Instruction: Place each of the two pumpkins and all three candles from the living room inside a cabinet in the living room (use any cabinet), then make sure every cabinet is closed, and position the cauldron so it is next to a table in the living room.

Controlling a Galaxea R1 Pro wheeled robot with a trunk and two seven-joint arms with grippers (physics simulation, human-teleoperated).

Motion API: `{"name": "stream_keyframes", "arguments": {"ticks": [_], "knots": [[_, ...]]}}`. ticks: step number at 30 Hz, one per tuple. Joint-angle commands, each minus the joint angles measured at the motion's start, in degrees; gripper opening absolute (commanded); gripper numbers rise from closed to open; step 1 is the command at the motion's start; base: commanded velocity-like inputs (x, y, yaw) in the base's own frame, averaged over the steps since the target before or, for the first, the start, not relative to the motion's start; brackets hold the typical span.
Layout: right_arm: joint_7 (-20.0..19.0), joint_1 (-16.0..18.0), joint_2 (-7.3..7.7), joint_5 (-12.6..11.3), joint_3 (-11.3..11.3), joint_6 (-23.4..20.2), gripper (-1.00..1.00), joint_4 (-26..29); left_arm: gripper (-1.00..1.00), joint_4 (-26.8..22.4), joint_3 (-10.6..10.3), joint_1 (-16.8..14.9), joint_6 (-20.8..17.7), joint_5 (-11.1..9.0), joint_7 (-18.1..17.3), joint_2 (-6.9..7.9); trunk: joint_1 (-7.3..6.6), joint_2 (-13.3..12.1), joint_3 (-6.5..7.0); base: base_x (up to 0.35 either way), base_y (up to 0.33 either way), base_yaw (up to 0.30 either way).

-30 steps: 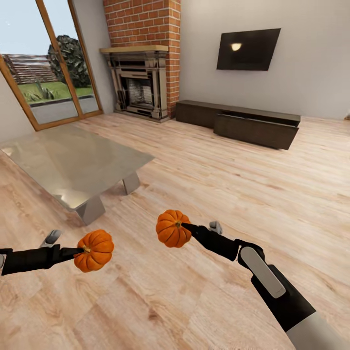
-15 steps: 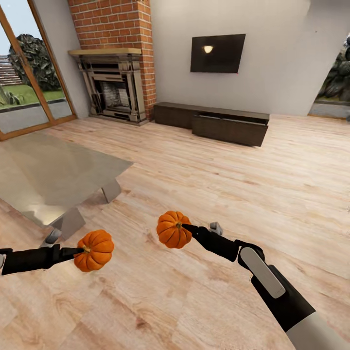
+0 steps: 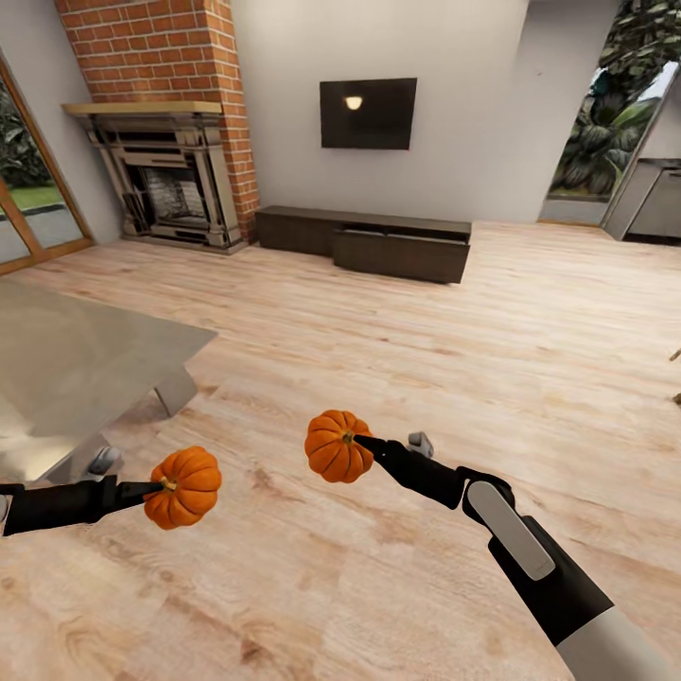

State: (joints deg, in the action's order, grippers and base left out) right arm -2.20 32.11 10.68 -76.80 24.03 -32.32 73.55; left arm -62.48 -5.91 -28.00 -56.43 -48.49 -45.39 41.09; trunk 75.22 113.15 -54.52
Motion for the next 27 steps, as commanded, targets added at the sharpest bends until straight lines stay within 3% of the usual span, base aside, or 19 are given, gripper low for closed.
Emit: {"name": "stream_keyframes", "arguments": {"ticks": [1,7,14,22,27], "knots": [[-0.08,0.06,0.04,-0.36,0.1,0.17,-1.0,0.01,-1.0,-0.01,-0.07,-0.04,-0.43,-0.7,-0.11,0.05,-0.23,-0.39,0.18,0.0,0.0,-0.281],[-0.08,0.06,0.04,-0.36,0.14,0.74,-1.0,0.01,-1.0,-0.01,-0.07,-0.04,-0.43,-0.72,-0.14,0.1,-1.55,-2.8,1.47,0.0,0.0,-0.28],[-0.08,0.06,0.05,-0.36,0.14,0.77,-1.0,0.01,-1.0,0.1,-0.07,-0.04,-0.43,-0.78,-0.22,0.08,-1.55,-2.8,1.73,0.005,0.0,-0.28],[-0.08,0.06,0.05,-0.36,0.14,0.77,-1.0,0.01,-1.0,0.16,-0.07,-0.04,-0.39,-0.8,-0.23,0.05,-1.55,-2.8,2.02,0.275,0.022,-0.273],[-0.08,0.06,0.05,-0.35,0.14,0.8,-1.0,0.01,-1.0,0.17,-0.07,-0.04,-0.35,-0.79,-0.23,0.05,-1.55,-2.8,2.06,0.331,0.073,-0.069]]}}
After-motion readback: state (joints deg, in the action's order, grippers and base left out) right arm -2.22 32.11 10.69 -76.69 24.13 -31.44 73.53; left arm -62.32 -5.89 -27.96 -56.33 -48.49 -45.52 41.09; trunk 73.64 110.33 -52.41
